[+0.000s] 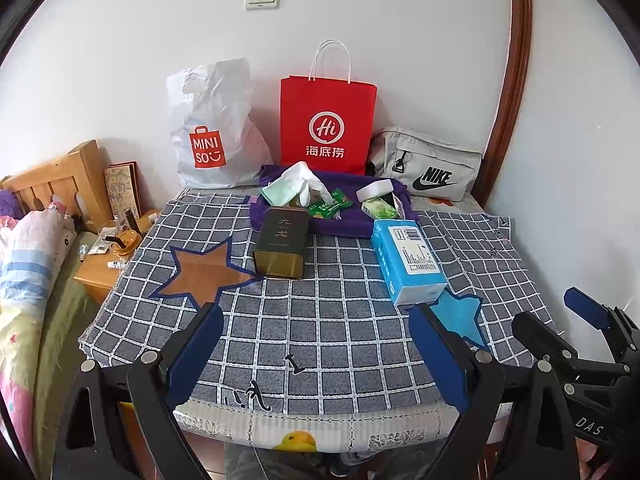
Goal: Organize soft objects
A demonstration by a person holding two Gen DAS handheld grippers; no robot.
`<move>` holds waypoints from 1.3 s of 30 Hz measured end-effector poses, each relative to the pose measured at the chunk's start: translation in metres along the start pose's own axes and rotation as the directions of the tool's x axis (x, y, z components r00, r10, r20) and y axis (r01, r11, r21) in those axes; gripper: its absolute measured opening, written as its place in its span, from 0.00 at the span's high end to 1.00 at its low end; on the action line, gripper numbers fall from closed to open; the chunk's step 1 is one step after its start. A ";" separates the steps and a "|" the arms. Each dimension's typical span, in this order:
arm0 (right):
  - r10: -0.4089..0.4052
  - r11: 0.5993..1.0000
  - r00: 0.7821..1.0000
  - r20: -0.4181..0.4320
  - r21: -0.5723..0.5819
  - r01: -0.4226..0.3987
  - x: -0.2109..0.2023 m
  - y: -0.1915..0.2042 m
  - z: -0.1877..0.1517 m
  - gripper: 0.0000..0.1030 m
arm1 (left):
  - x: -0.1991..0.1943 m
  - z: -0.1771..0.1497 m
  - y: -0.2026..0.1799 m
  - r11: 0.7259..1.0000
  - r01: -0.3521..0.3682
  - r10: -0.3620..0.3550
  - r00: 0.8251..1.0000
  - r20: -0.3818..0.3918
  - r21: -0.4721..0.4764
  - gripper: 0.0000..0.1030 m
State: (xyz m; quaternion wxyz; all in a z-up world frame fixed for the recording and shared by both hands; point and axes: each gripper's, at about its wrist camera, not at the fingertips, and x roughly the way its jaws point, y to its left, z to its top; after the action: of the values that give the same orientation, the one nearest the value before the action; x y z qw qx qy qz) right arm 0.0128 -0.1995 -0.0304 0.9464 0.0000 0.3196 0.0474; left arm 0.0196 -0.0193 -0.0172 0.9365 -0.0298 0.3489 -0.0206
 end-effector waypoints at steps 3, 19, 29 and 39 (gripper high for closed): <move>0.001 1.000 1.000 0.003 0.004 -0.001 -0.001 0.000 0.000 0.06 | -0.001 -0.001 -0.001 1.000 0.004 -0.004 1.000 0.000 0.000 0.09; 0.000 1.000 1.000 0.007 0.006 0.000 -0.004 0.001 0.000 0.06 | -0.001 0.000 -0.002 1.000 -0.004 0.004 1.000 -0.001 0.002 0.09; 0.003 1.000 1.000 0.008 0.005 -0.003 -0.005 0.000 0.000 0.06 | -0.002 0.000 -0.001 1.000 -0.004 0.004 1.000 -0.002 0.002 0.09; 0.001 1.000 1.000 0.008 0.002 -0.001 -0.005 0.001 0.000 0.06 | -0.001 0.000 0.000 1.000 -0.007 0.007 1.000 -0.001 0.002 0.09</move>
State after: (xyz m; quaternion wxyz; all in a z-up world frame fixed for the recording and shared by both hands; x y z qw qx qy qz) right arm 0.0086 -0.1990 -0.0275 0.9476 0.0012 0.3159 0.0474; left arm 0.0188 -0.0192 -0.0167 0.9363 -0.0276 0.3497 -0.0177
